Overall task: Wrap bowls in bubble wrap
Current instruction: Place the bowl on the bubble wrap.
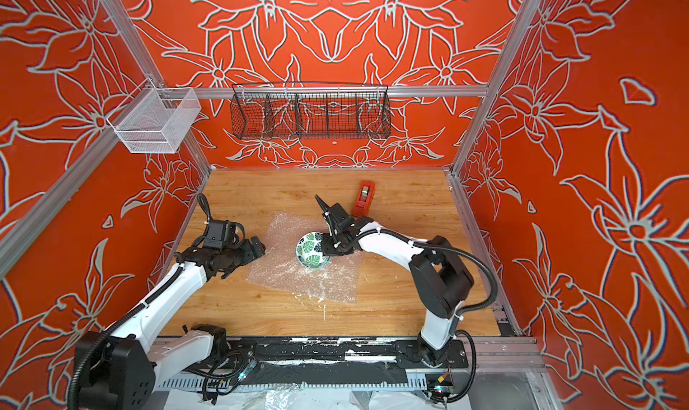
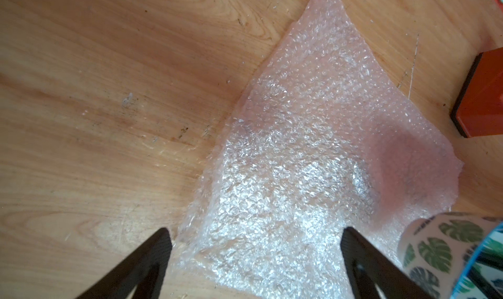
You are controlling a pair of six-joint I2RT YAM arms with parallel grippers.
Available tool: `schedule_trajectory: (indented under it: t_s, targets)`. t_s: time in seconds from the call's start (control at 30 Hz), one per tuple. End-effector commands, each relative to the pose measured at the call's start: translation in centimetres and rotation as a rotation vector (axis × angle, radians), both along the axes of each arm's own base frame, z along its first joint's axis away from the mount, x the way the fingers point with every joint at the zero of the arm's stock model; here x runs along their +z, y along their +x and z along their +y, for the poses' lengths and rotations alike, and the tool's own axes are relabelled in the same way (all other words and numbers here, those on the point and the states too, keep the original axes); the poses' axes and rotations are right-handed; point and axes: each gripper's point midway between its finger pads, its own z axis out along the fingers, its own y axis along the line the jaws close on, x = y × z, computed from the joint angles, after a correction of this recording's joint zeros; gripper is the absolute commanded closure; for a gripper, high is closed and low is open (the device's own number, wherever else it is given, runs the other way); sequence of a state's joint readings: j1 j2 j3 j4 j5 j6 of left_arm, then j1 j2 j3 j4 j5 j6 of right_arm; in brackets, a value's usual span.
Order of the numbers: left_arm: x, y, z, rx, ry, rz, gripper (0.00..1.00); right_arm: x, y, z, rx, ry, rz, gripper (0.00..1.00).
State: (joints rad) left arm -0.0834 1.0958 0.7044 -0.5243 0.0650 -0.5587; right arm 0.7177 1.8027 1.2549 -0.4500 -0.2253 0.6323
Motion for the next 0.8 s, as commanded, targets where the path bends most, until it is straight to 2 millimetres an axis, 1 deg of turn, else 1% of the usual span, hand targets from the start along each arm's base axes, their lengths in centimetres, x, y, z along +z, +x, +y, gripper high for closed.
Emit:
schedule_trajectory:
  t_s: [0.0, 0.13, 0.23, 0.43, 0.77]
  targets:
    - [-0.8, -1.3, 0.8, 0.043, 0.005, 0.052, 0.03, 0.7, 1.8, 2.0, -0.017, 0.051, -0.021, 1.00]
    - [-1.4, -2.0, 1.7, 0.086, 0.017, 0.088, 0.03, -0.5, 2.2, 3.2, -0.005, 0.059, 0.006, 1.00]
    - [-1.9, -2.7, 2.4, 0.121, 0.026, 0.114, 0.03, -0.7, 2.5, 3.5, -0.013, 0.058, 0.004, 1.00]
    - [-2.9, -3.6, 2.9, 0.149, 0.032, 0.160, 0.03, -1.4, 2.8, 4.2, -0.007, 0.066, 0.031, 1.00]
    - [-4.3, -3.6, 3.3, 0.162, 0.041, 0.210, 0.03, -2.6, 2.9, 4.3, -0.004, 0.053, 0.061, 1.00]
